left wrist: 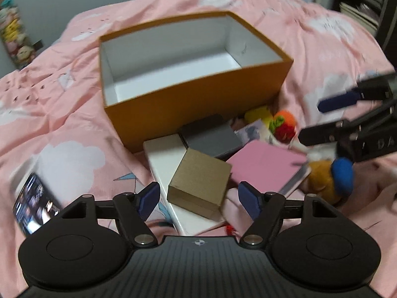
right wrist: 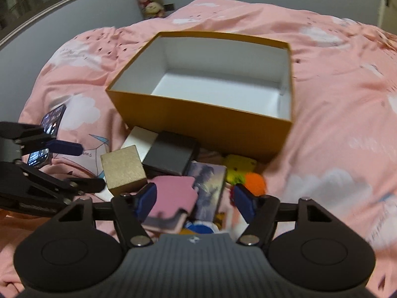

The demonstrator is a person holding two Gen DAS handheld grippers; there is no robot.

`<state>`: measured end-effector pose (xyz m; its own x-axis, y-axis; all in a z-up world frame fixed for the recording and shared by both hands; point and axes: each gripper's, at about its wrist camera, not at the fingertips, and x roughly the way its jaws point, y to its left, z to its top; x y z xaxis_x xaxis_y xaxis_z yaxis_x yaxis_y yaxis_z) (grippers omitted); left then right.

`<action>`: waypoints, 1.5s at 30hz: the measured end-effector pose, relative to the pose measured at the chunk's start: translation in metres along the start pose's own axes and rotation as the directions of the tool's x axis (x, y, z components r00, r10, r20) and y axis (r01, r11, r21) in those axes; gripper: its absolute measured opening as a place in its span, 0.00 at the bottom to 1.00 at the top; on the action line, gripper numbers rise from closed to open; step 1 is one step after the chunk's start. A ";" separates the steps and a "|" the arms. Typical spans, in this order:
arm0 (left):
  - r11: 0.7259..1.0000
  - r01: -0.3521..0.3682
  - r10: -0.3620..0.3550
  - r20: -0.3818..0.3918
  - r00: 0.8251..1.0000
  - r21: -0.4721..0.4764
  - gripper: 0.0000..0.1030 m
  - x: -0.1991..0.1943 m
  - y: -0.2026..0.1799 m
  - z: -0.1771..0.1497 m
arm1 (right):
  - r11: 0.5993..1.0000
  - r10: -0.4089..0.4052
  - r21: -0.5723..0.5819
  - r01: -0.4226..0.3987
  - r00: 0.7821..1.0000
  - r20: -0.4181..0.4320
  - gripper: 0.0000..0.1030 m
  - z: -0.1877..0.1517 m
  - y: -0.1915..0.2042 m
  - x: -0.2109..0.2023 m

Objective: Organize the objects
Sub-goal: 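Move both tools toward the pile of items in front of the shoebox, then grasp the gold square box with the left tool while the right tool grasps the white long box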

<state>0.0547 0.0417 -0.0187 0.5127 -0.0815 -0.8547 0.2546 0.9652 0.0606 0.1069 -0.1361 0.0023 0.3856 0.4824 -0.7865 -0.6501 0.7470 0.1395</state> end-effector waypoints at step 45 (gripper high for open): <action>0.962 -0.046 0.073 0.093 0.993 -0.268 0.69 -0.026 0.100 0.018 | 0.970 0.225 0.169 -0.172 0.899 -0.375 0.51 0.059 0.074 0.148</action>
<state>0.0812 0.1356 0.0187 0.6041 -0.0334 -0.7962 0.0014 0.9992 -0.0409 0.1542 0.0175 -0.0681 -0.0446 0.4302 -0.9016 -0.5863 0.7195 0.3723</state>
